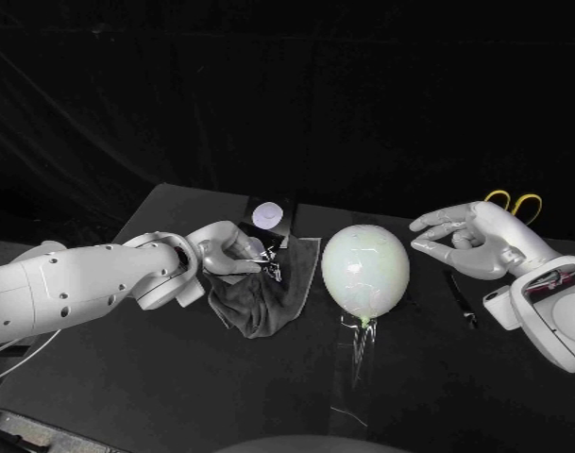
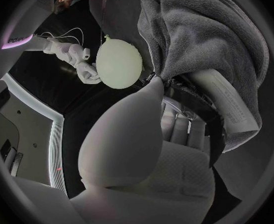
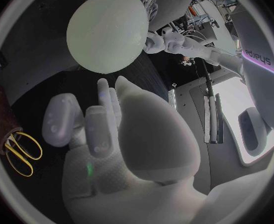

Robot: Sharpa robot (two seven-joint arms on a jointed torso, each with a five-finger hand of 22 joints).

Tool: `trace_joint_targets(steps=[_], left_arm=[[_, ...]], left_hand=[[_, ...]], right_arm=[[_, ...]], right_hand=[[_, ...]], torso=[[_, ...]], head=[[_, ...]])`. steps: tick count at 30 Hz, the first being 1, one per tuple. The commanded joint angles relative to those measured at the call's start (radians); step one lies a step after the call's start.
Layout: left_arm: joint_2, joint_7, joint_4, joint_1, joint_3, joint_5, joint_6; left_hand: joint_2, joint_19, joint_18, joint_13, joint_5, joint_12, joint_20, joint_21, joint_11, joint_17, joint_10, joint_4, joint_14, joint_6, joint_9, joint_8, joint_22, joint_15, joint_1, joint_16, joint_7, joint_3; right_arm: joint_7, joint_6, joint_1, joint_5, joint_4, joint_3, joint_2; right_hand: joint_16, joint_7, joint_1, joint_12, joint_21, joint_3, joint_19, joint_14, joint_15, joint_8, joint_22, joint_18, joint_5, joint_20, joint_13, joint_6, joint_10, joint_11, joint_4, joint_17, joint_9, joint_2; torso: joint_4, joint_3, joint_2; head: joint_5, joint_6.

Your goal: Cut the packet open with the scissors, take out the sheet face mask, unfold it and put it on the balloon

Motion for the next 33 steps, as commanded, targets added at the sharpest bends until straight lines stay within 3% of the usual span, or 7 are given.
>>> trace_joint_targets(steps=[1, 9, 20, 27, 29, 33], left_arm=[[-0.001, -0.007, 0.007, 0.008, 0.0, 0.119, 0.066], [-0.002, -0.023, 0.01, 0.024, 0.002, 0.143, 0.081], [0.001, -0.007, 0.01, 0.028, 0.002, 0.17, 0.051], [0.006, 0.075, 0.015, 0.036, 0.009, 0.287, 0.025], [0.009, 0.101, 0.016, 0.048, 0.011, 0.33, 0.024], [0.014, 0.134, 0.021, 0.075, 0.014, 0.391, 0.03]], left_hand=[[-0.002, -0.014, -0.007, -0.001, -0.002, -0.005, -0.003, -0.007, 0.003, -0.001, -0.005, 0.002, 0.0, 0.0, 0.033, 0.007, -0.01, 0.005, -0.019, -0.006, 0.007, 0.007], [-0.01, 0.0, -0.012, 0.0, -0.002, -0.004, -0.003, -0.007, -0.001, -0.003, -0.001, 0.001, 0.005, 0.006, 0.048, 0.027, -0.008, 0.002, -0.055, -0.009, 0.0, 0.007], [-0.009, 0.006, -0.015, 0.0, -0.002, -0.005, -0.003, -0.007, -0.006, -0.004, -0.001, -0.006, 0.005, -0.001, 0.054, 0.034, -0.008, -0.001, -0.058, -0.012, 0.006, 0.015], [-0.011, -0.037, -0.042, -0.001, -0.002, -0.006, -0.001, -0.027, -0.001, -0.009, -0.017, -0.017, -0.006, -0.02, 0.064, 0.043, -0.013, 0.004, -0.049, -0.023, 0.026, 0.039], [-0.011, -0.054, -0.055, -0.001, -0.002, -0.006, -0.001, -0.033, 0.001, -0.01, -0.022, -0.019, -0.01, -0.025, 0.067, 0.046, -0.014, 0.005, -0.048, -0.027, 0.03, 0.045], [-0.011, -0.039, -0.06, 0.0, -0.002, -0.005, -0.001, -0.03, 0.002, -0.01, -0.021, -0.019, -0.009, -0.027, 0.069, 0.048, -0.013, 0.006, -0.049, -0.027, 0.031, 0.048]], right_arm=[[0.01, 0.003, 0.0, -0.005, 0.0, 0.001, 0.002], [0.012, 0.003, 0.001, -0.004, 0.0, 0.002, 0.002], [0.015, 0.001, 0.001, -0.003, 0.003, 0.003, 0.001], [0.02, 0.002, 0.011, -0.001, -0.005, 0.009, 0.008], [0.02, 0.005, 0.021, 0.004, -0.013, 0.011, 0.012], [0.021, 0.013, 0.045, 0.027, -0.032, 0.012, 0.025]], right_hand=[[0.006, 0.007, 0.003, -0.004, -0.007, 0.008, -0.007, 0.027, 0.005, -0.006, 0.159, 0.003, -0.003, -0.003, 0.001, -0.001, 0.006, -0.001, 0.0, 0.0, -0.001, 0.002], [0.005, 0.007, 0.002, -0.004, -0.009, 0.008, -0.008, 0.026, 0.005, -0.007, 0.159, 0.003, -0.003, -0.003, 0.001, -0.001, 0.006, -0.001, 0.0, -0.001, -0.001, 0.002], [0.005, 0.007, 0.0, -0.005, -0.009, 0.009, -0.008, 0.026, 0.005, -0.007, 0.159, 0.003, -0.002, -0.003, 0.001, -0.001, 0.005, -0.001, 0.001, -0.002, -0.001, 0.002], [0.004, 0.007, -0.001, -0.006, -0.012, 0.009, -0.01, 0.025, 0.005, -0.007, 0.158, 0.004, -0.002, -0.003, 0.001, -0.001, 0.005, -0.001, 0.001, -0.004, -0.001, 0.002], [0.005, 0.007, -0.001, -0.006, -0.011, 0.01, -0.009, 0.026, 0.005, -0.007, 0.158, 0.004, -0.002, -0.003, 0.001, -0.001, 0.005, -0.001, 0.001, -0.003, -0.001, 0.003], [0.005, 0.006, -0.001, -0.005, -0.007, 0.014, -0.009, 0.025, 0.004, -0.006, 0.159, 0.003, -0.002, -0.003, 0.003, 0.003, 0.012, -0.003, 0.0, -0.002, -0.001, 0.004]], torso=[[-0.0009, 0.001, 0.0], [-0.0009, 0.0019, -0.001], [0.0004, 0.0001, 0.0], [0.0004, -0.0008, 0.001], [0.0009, -0.0011, 0.001], [0.0007, -0.0005, 0.0]], head=[[0.001, 0.003], [-0.001, 0.005], [-0.007, 0.013], [-0.02, 0.038], [-0.023, 0.045], [-0.03, 0.064]])
